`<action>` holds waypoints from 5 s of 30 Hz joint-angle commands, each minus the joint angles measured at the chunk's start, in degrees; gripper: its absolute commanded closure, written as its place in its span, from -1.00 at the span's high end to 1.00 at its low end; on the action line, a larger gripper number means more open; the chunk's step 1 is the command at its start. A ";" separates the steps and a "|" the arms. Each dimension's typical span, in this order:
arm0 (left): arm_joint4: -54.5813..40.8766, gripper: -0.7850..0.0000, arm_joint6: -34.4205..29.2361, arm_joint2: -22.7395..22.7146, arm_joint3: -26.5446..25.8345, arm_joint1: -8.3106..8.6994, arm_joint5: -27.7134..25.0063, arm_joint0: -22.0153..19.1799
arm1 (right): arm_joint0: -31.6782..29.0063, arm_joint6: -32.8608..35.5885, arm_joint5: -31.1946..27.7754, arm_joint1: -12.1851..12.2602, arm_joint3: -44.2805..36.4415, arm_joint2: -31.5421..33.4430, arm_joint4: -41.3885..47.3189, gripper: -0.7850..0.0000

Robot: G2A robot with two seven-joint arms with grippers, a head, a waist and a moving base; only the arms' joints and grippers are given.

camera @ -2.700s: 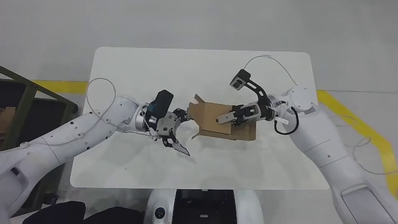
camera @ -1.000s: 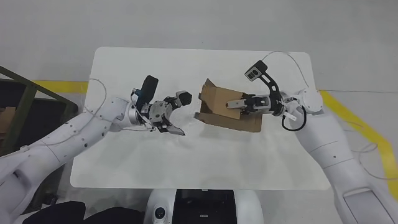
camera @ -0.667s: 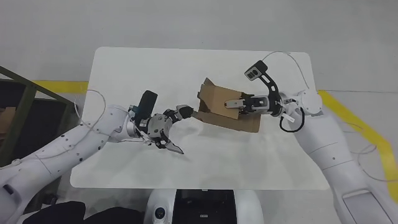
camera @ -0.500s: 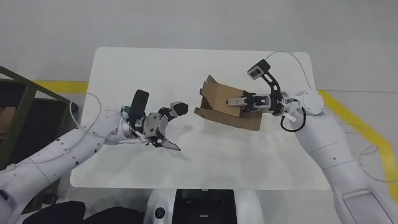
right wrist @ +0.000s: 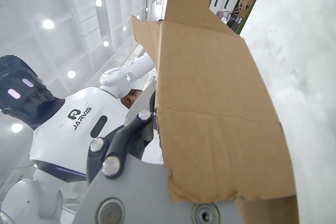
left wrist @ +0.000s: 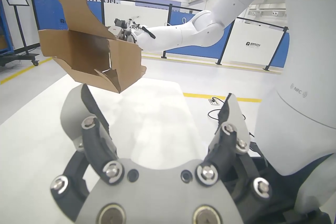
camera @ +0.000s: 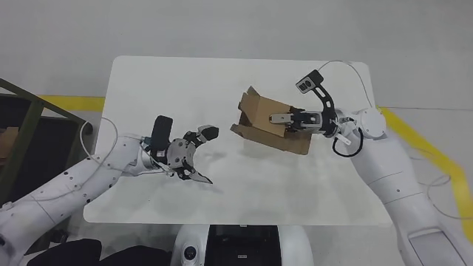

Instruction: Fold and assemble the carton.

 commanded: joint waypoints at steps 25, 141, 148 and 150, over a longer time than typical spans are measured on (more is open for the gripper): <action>-9.51 1.00 -9.18 -6.52 9.11 -4.21 -8.56 -4.04 | -6.75 -4.15 -1.13 1.45 -9.41 3.73 -7.18 -1.00; -7.91 0.23 -5.56 -3.84 7.12 -9.20 -9.72 -3.63 | -3.01 0.90 -3.54 -0.67 -9.50 -1.36 -3.40 -1.00; -12.02 0.27 -8.46 -3.29 8.63 -9.82 -9.72 -4.06 | -3.38 0.74 -3.71 -0.66 -10.02 -1.09 -3.82 -1.00; -13.74 0.35 -10.54 -2.99 8.88 -10.03 -9.72 -4.24 | -3.53 0.63 -3.81 -0.65 -10.20 -0.98 -3.91 -1.00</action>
